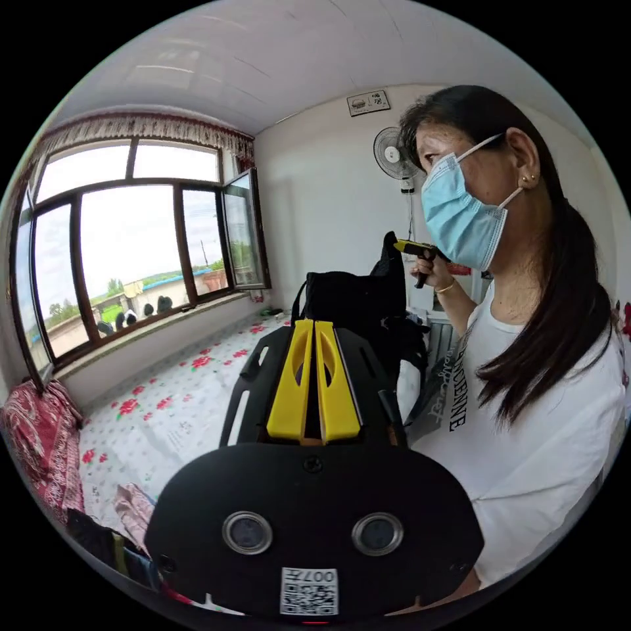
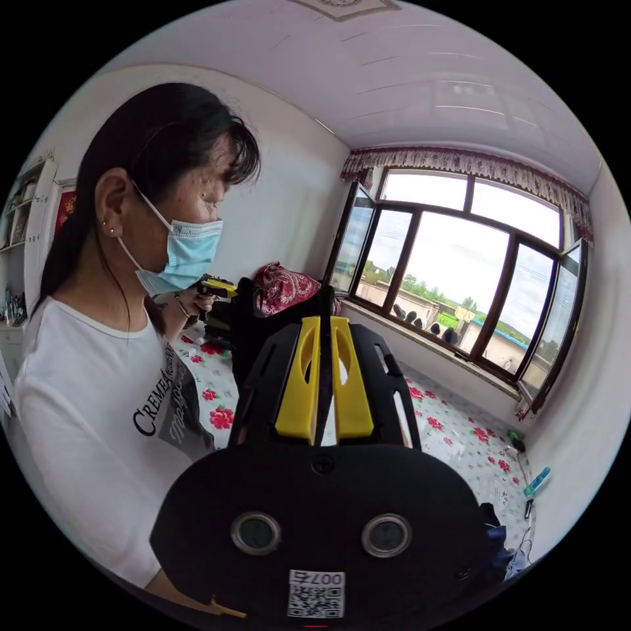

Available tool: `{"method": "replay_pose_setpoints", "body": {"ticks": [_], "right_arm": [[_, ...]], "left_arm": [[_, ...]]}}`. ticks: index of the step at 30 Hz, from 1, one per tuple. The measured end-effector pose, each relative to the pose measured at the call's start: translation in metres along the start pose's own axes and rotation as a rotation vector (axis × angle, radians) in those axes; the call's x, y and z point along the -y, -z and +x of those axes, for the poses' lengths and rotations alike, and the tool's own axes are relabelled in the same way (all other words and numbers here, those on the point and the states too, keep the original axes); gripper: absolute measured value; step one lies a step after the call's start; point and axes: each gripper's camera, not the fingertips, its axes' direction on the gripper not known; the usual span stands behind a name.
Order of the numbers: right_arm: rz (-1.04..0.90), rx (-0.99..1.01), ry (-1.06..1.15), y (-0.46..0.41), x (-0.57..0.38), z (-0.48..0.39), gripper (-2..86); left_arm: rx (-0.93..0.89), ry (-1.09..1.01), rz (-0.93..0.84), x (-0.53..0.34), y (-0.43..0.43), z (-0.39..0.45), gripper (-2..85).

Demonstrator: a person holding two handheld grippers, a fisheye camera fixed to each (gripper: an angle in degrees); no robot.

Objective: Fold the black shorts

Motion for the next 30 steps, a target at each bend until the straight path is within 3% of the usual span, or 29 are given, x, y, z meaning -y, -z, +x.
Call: {"method": "replay_pose_setpoints", "body": {"ticks": [5, 10, 18, 26, 30], "right_arm": [[-0.034, -0.015, 0.041, -0.011, 0.036, 0.04, 0.2], [-0.174, 0.047, -0.1, -0.101, 0.022, 0.137, 0.2], [-0.53, 0.002, -0.277, -0.365, -0.12, 0.304, 0.1], [-0.829, 0.002, -0.365, -0.566, -0.269, 0.413, 0.4], [-0.911, -0.009, -0.436, -0.64, -0.337, 0.461, 1.5]], "left_arm": [[0.071, 0.017, -0.026, 0.027, -0.009, -0.006, -1.0], [0.04, 0.176, -0.135, 0.01, -0.08, -0.076, -1.0], [0.0, 0.575, -0.452, -0.123, -0.305, -0.238, -1.0], [0.038, 0.72, -0.642, -0.252, -0.462, -0.338, -0.9], [0.023, 0.805, -0.635, -0.306, -0.511, -0.379, -0.7]]}}
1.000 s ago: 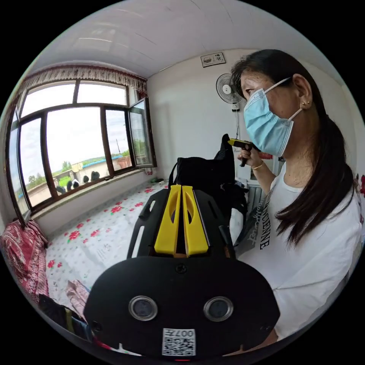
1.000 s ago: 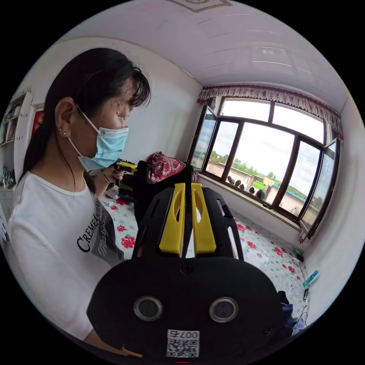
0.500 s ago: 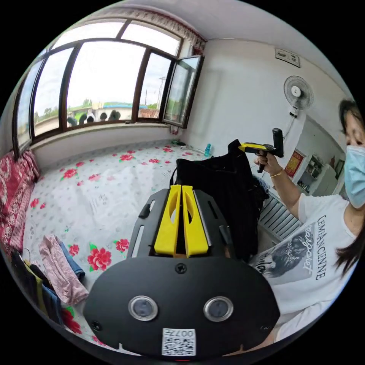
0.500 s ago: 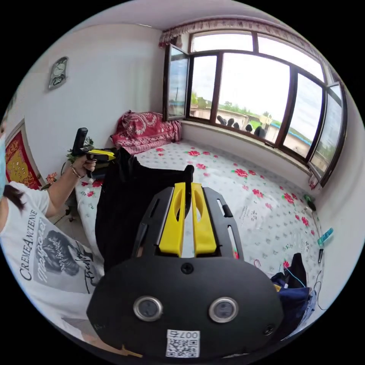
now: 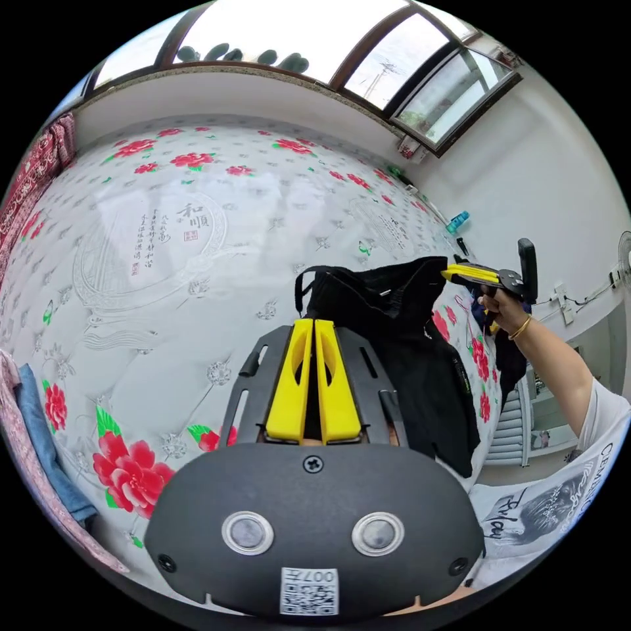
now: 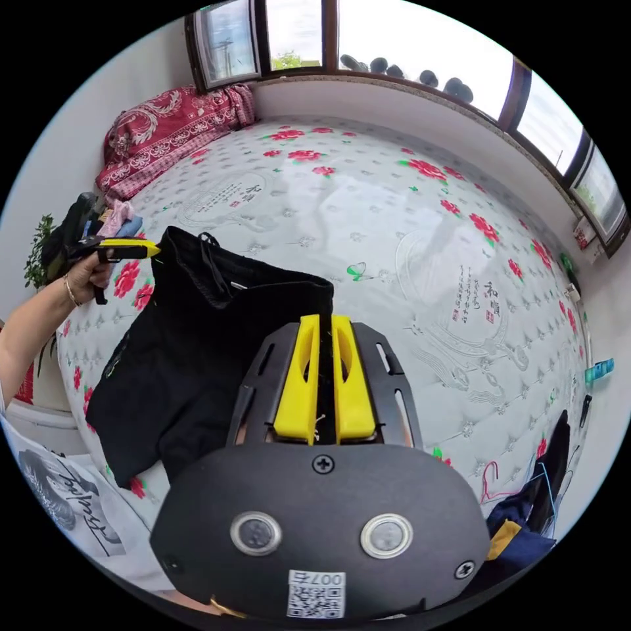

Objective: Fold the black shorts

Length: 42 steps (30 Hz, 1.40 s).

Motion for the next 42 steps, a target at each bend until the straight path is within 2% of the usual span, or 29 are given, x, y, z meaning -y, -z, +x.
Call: {"method": "replay_pose_setpoints", "body": {"ticks": [5, 10, 12, 18, 22, 26, 29, 34, 37, 39, 42], "right_arm": [[0.018, 0.041, -0.064, -0.035, 0.011, 0.053, 3.4], [0.123, 0.066, -0.077, 0.017, -0.023, 0.091, 5.2], [0.118, 0.056, -0.021, 0.053, -0.069, 0.09, 6.2], [-0.052, 0.092, -0.061, 0.098, -0.242, 0.065, 8.7], [-0.111, 0.124, -0.069, 0.106, -0.318, 0.039, 9.1], [-0.145, 0.098, 0.071, 0.098, -0.35, 0.014, 8.5], [-0.284, 0.005, 0.094, 0.079, -0.369, 0.031, 7.7], [-0.331, -0.189, -0.147, 0.116, -0.424, 0.123, 6.7], [-0.223, -0.07, -0.267, 0.155, -0.444, 0.171, 6.7], [-0.136, 0.101, -0.333, 0.169, -0.445, 0.2, 6.8], [-0.151, 0.189, -0.321, 0.162, -0.445, 0.219, 6.3]], "left_arm": [[-0.051, 0.036, 0.068, 0.011, -0.005, -0.037, 1.8], [-0.015, -0.009, 0.112, -0.013, 0.039, -0.037, 4.5], [0.079, -0.093, 0.079, -0.049, 0.053, -0.008, 4.3], [0.095, -0.294, -0.138, -0.171, 0.003, 0.114, 0.8], [-0.031, -0.317, -0.214, -0.218, -0.043, 0.178, -0.7], [-0.128, -0.343, -0.28, -0.232, -0.081, 0.218, -0.9], [-0.151, -0.399, -0.35, -0.233, -0.1, 0.236, -1.0], [-0.099, -0.5, -0.373, -0.246, -0.117, 0.258, -1.0], [-0.073, -0.552, -0.377, -0.259, -0.131, 0.272, -1.0], [-0.101, -0.584, -0.398, -0.268, -0.147, 0.284, -1.0], [-0.103, -0.624, -0.403, -0.277, -0.16, 0.297, -0.9]]}}
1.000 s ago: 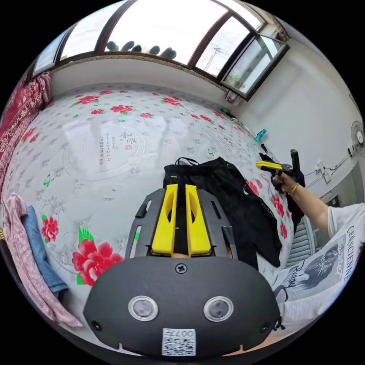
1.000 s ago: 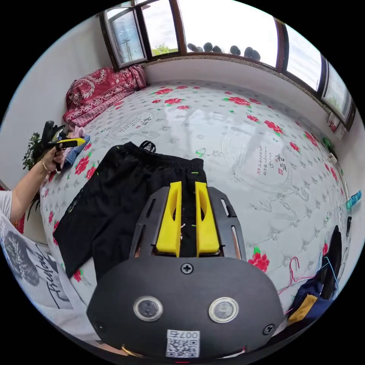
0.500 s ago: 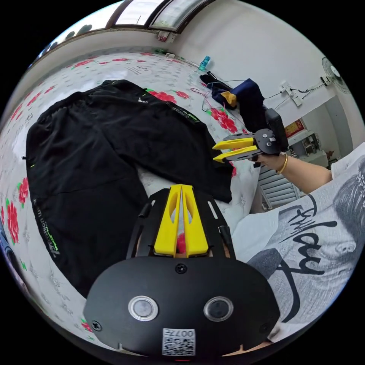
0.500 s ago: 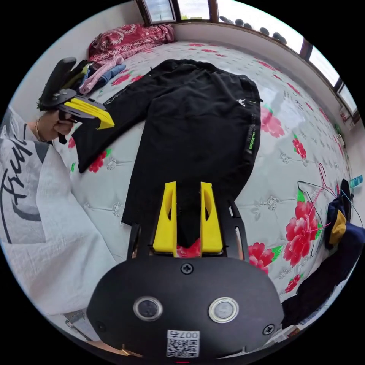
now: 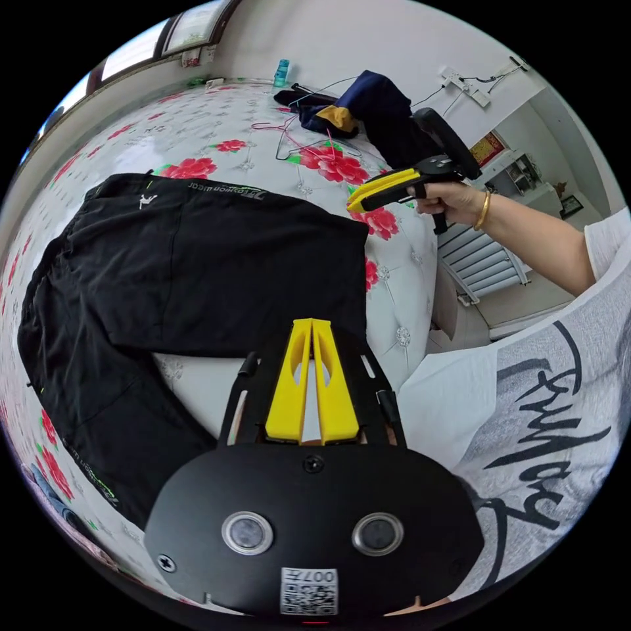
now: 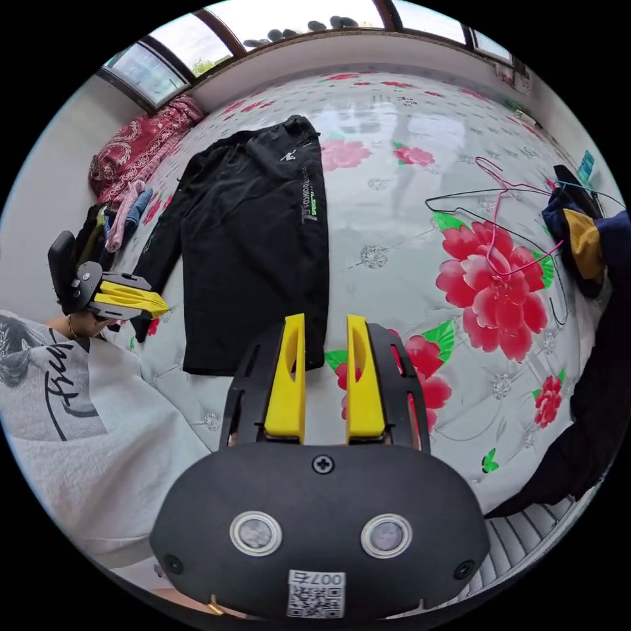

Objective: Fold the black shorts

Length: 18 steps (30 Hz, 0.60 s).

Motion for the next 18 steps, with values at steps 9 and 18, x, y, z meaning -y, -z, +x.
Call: {"method": "replay_pose_setpoints", "body": {"ticks": [9, 18], "right_arm": [[-0.128, 0.19, 0.121, 0.017, 0.0, 0.029, 0.2], [0.045, 0.588, 0.152, 0.099, 0.038, 0.043, -0.2]], "left_arm": [[0.019, 0.062, 0.068, -0.013, -0.015, 0.007, 0.1], [0.003, 0.164, 0.202, -0.006, -0.02, 0.019, 16.5]]}}
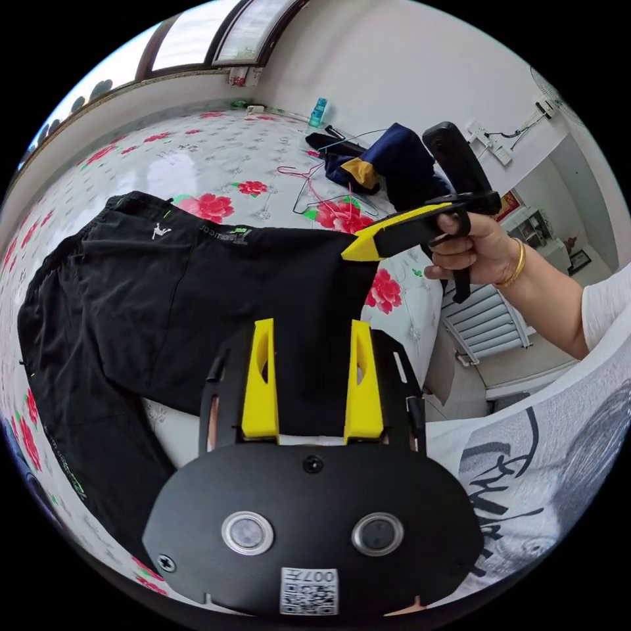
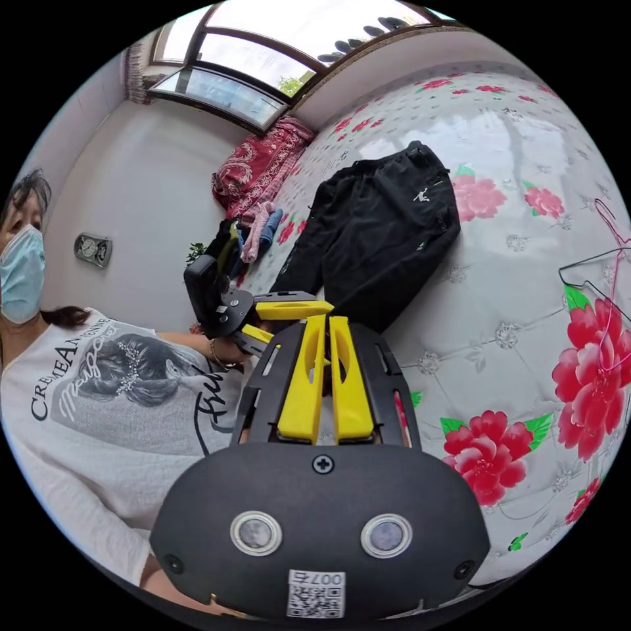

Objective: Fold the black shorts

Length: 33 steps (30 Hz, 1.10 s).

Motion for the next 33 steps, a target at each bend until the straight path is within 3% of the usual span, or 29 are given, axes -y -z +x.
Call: {"method": "replay_pose_setpoints", "body": {"ticks": [7, 12, 16, 19, 23, 27, 33], "right_arm": [[-0.079, -0.03, 0.083, -0.011, 0.018, -0.015, 0.1], [-0.14, 0.041, 0.181, -0.021, 0.033, -0.025, 2.2], [-0.123, 0.078, 0.279, -0.008, 0.054, -0.019, 7.7], [-0.039, -0.096, 0.278, 0.01, 0.089, 0.012, 11.0], [0.036, -0.193, 0.083, 0.013, 0.174, 0.095, 12.4], [-0.035, -0.261, -0.093, -0.026, 0.252, 0.179, 11.1], [-0.121, -0.258, -0.327, -0.096, 0.29, 0.274, 5.0]], "left_arm": [[0.142, -0.034, 0.057, -0.009, 0.006, 0.031, 17.7], [0.336, 0.012, 0.114, -0.025, 0.013, 0.032, 0.5], [0.28, 0.073, 0.128, -0.043, 0.026, 0.018, -0.6], [0.217, 0.114, 0.163, -0.058, 0.039, 0.01, -0.8], [0.191, 0.108, 0.187, -0.07, 0.057, 0.005, -0.9], [0.158, 0.116, 0.234, -0.078, 0.081, -0.006, -0.9], [0.096, 0.145, 0.326, -0.1, 0.124, -0.03, -0.9]]}}
